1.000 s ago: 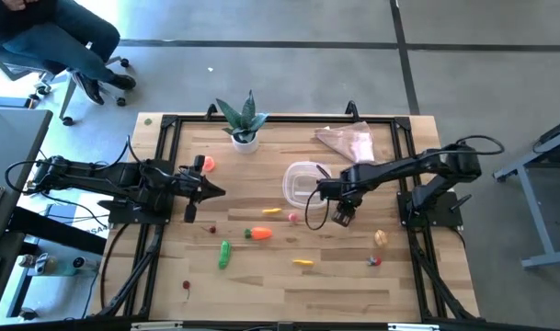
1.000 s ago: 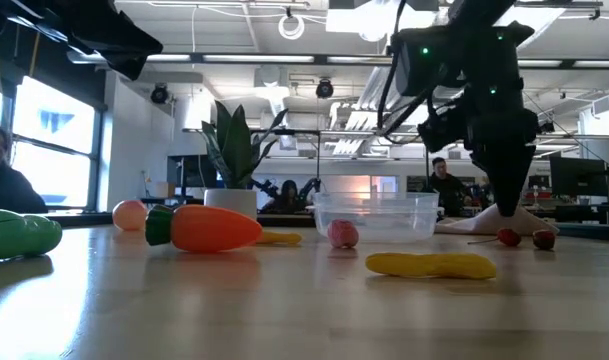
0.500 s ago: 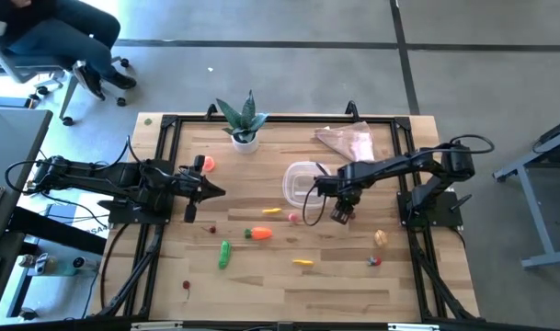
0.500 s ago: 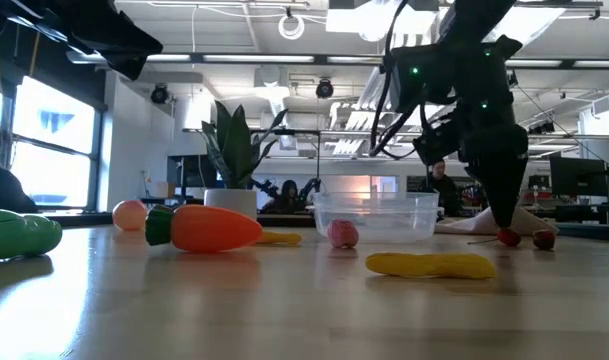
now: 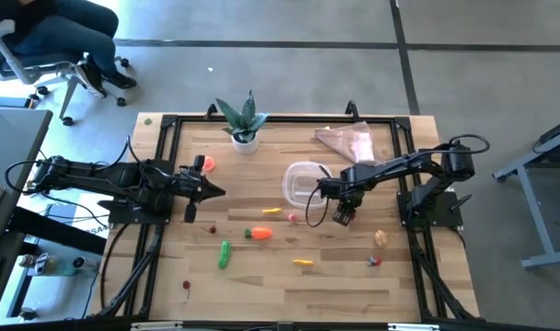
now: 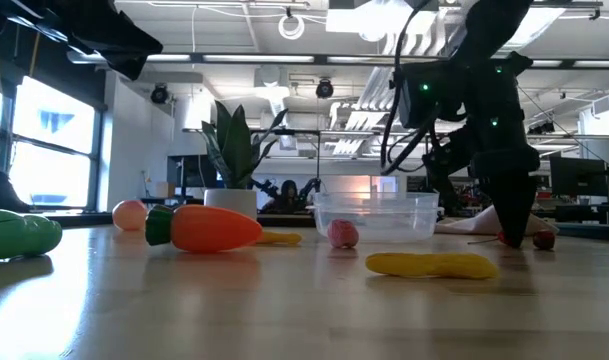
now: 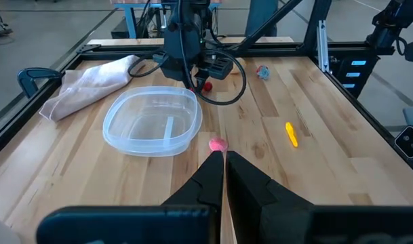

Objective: Pick and placing Produce into tupperware
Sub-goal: Put the red cherry into the transparent bin

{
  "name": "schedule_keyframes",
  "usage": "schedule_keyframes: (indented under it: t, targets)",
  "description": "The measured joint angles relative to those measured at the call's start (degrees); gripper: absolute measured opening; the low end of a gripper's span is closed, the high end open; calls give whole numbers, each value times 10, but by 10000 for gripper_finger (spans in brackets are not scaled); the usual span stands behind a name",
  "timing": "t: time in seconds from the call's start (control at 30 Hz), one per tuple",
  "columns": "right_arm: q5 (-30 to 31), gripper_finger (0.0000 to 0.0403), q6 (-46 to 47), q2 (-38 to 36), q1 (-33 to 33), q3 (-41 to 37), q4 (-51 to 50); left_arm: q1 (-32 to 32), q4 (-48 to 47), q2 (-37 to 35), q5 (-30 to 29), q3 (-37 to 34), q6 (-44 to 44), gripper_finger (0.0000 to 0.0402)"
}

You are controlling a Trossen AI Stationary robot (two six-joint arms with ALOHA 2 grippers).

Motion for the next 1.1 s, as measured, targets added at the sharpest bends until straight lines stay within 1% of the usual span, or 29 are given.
schedule_keyframes:
  t: [0.47, 0.87, 1.1]
  targets:
    - [7, 131, 7, -1, 0, -4, 11, 0, 0, 0, 0, 0, 0, 7]
    - [6, 83, 12, -1, 0, -4, 17, 0, 0, 0, 0, 0, 0, 7]
    - [8, 74, 11, -1, 0, -4, 17, 0, 0, 0, 0, 0, 0, 7]
